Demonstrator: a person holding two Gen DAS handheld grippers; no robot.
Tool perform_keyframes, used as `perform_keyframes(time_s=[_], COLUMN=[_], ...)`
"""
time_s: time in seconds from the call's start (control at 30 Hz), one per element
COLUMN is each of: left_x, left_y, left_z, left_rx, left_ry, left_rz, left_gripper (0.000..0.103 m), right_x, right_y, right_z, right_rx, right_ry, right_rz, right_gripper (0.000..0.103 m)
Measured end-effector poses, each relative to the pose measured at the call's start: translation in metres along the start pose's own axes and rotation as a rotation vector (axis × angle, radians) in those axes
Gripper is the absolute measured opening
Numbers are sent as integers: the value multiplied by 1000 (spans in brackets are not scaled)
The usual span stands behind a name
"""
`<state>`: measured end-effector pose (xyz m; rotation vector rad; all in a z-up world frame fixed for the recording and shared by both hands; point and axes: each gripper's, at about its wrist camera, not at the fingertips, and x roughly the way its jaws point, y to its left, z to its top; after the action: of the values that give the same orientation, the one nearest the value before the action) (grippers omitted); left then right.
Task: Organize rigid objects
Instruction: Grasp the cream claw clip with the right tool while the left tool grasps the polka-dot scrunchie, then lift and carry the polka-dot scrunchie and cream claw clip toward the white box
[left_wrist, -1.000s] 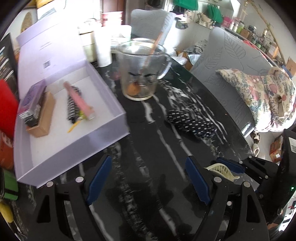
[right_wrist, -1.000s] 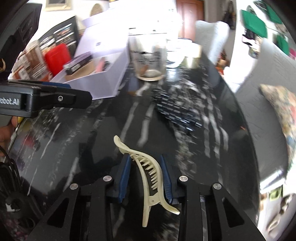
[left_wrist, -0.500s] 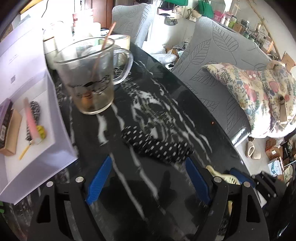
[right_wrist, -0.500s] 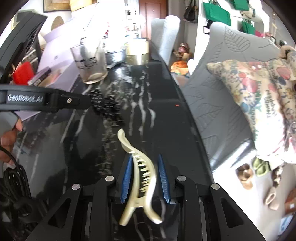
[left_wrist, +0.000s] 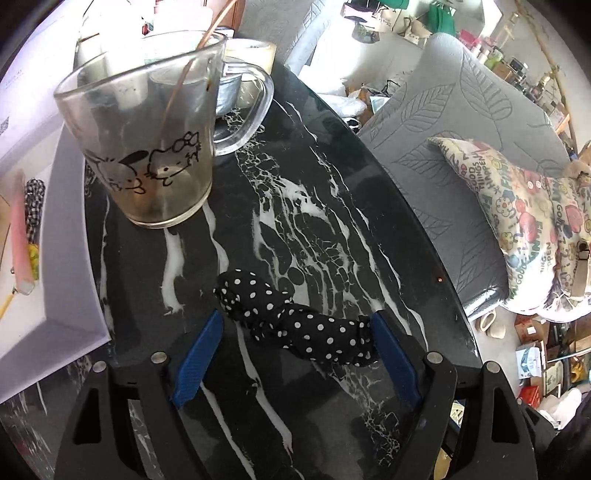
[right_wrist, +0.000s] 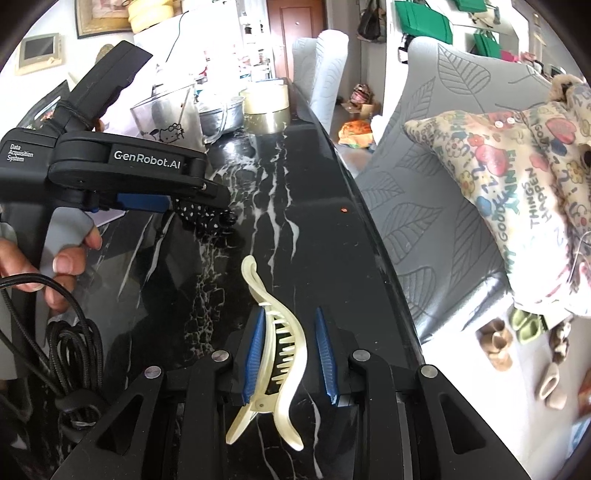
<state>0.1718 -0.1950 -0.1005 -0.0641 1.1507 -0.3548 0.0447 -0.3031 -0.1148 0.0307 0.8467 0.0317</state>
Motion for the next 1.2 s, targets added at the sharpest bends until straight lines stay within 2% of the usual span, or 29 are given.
perform_keyframes(time_s=[0.2,0.23,0.27,0.3,0.4,0.53,0.7,0.77,0.87,1.2], left_x=[2,1,-1,-1,-4,-10,-22,-25,-34,-64], left_y=[2,1,2,1,0,5,11,17,23,47], left_z=[1,1,0,0,-2,-7,-18,-23,-32,-76], left_rx=[-2,-2,1,8,28,39,67,63,70,117], left_ry=[-14,-15,-20,-21,-19,-16,-59,-67,-96,-107], left_rz=[-19,-18,-19,-19,-19,-27,37,30,74,134], left_gripper=[81,77,67,62,60,49,40,34,28,28], right_x=[1,1,1,1,2,2,1,0,-3,-11], right_y=[1,1,2,2,2,2,5,6,8,37], right_z=[2,2,2,2,3,2,2,1,-2,-13], right_rx=[-2,-1,-2,-4,0,2,1,9,19,-39], right_ry=[1,2,2,2,1,-2,1,-3,-6,7], right_rz=[-6,-7,-10,-13,-13,-15,-12,-10,-17,12], right_gripper=[28,28,28,28,28,28,28,28,22,21])
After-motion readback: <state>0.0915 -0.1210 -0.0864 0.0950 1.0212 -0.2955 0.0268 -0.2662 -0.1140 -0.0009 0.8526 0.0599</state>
